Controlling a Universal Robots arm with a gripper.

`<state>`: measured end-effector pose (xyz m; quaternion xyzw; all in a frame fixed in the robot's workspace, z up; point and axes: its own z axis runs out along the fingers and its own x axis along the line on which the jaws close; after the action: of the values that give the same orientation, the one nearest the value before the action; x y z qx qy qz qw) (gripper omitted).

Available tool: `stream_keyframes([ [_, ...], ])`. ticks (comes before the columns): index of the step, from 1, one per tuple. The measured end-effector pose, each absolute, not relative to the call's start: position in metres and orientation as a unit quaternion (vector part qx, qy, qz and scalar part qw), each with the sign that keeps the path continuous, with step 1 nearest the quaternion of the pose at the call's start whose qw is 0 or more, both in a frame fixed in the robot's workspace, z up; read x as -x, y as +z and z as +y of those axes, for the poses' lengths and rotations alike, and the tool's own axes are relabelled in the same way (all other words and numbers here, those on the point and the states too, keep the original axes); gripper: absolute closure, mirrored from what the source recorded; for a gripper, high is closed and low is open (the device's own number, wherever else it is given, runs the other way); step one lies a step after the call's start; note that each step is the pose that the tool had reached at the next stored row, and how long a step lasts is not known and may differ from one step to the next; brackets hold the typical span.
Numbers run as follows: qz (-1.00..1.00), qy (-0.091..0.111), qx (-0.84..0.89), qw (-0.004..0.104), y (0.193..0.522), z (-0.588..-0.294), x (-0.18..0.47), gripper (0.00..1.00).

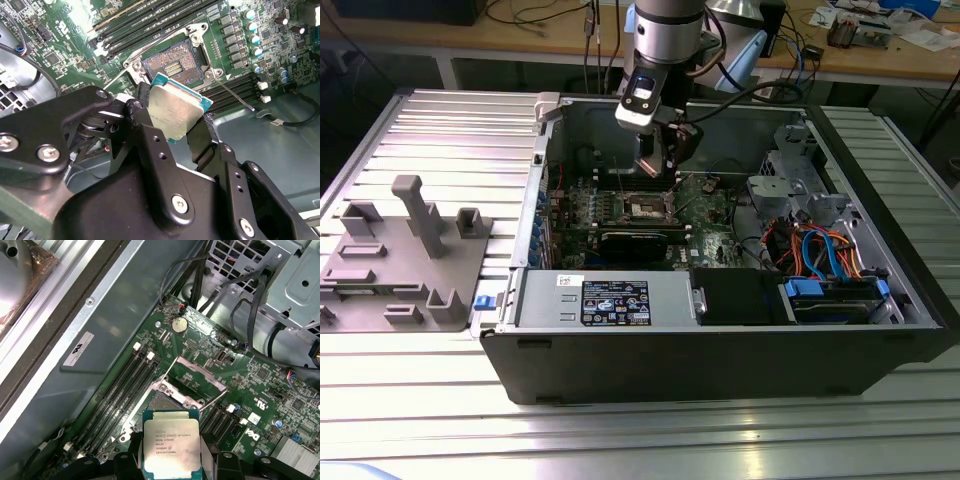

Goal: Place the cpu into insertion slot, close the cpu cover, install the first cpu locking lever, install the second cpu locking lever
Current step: 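Place the cpu into insertion slot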

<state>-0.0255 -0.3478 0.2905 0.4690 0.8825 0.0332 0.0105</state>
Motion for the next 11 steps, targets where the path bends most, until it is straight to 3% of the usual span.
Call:
stream_keyframes([
  [11, 0.879, 0.033, -0.475, 0.011, 0.29, -0.3478, 0.0255, 0.46],
])
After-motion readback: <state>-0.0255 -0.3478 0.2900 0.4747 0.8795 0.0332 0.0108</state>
